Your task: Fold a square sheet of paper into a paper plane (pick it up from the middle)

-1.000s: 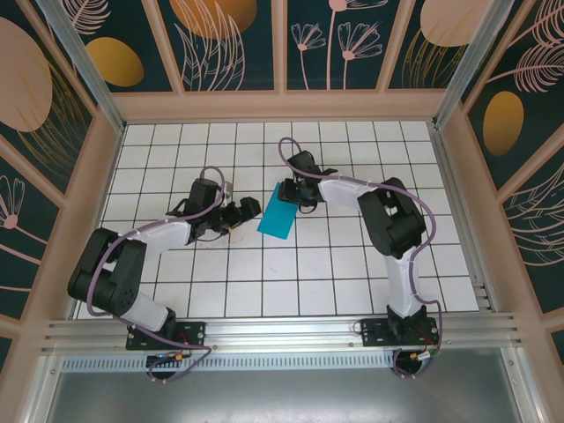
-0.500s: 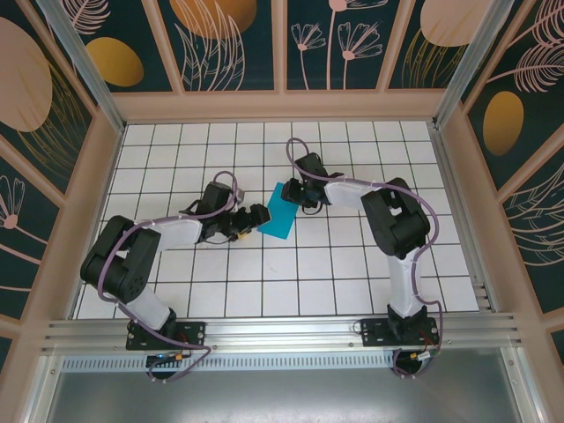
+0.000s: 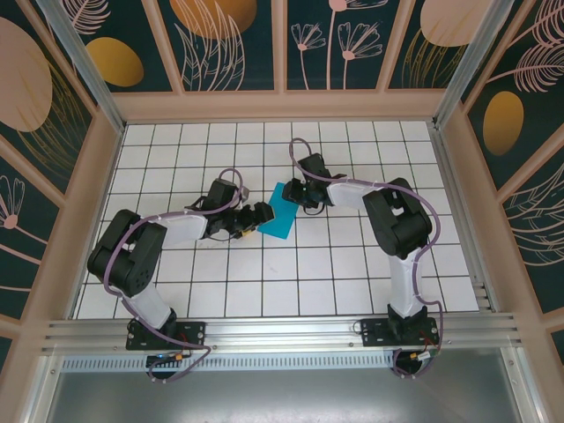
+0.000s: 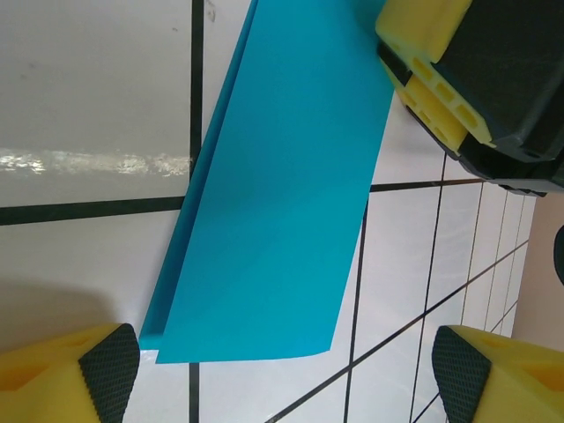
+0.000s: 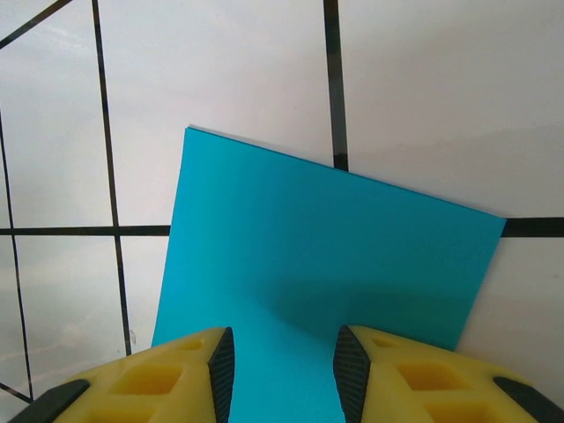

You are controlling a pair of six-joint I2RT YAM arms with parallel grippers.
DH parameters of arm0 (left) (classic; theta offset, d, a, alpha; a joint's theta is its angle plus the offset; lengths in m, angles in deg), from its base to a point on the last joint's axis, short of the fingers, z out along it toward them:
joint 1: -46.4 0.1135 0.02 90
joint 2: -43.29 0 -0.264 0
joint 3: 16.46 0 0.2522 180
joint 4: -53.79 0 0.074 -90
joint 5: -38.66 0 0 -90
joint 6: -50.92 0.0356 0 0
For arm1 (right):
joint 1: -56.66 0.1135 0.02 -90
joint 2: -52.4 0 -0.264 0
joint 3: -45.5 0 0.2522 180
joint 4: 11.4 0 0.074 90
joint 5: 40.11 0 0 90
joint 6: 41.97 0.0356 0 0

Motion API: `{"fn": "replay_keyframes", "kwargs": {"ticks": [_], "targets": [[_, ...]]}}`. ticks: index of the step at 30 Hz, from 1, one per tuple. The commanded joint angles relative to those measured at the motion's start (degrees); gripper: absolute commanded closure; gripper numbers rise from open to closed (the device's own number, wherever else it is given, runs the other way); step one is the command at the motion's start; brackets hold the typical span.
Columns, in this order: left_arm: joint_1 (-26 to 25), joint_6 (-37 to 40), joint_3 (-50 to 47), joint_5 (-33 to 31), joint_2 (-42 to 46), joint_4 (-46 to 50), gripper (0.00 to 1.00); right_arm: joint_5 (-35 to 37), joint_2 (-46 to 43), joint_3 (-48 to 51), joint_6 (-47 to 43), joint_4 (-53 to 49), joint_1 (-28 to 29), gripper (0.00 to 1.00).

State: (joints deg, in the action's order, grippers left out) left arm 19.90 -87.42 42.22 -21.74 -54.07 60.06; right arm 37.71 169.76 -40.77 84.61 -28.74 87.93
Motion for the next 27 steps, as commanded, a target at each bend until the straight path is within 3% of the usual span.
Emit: {"fn": "replay_keyframes", "kwargs": {"ticks": [1, 11, 24, 27], "targets": [[-0.35, -0.45, 1.65, 1.08, -0.46, 1.19, 0.12, 2.78, 3.29, 3.43, 0.44, -7.13, -1.38, 0.60], [-0.33, 1.14, 2.18, 2.63, -2.49, 2.45, 0.15, 2.86, 3.49, 3.75, 0.30, -7.33, -1.52, 0.60], [-0.36, 1.25, 2.62, -0.91, -2.66, 4.32, 0.13, 2.69, 3.91, 4.28, 0.42, -7.07, -1.65, 0.60], [-0.35, 1.79, 2.47, -4.63, -1.18, 5.14, 0.13, 2.61, 4.07, 4.22, 0.42, -7.07, -1.65, 0.60]]}}
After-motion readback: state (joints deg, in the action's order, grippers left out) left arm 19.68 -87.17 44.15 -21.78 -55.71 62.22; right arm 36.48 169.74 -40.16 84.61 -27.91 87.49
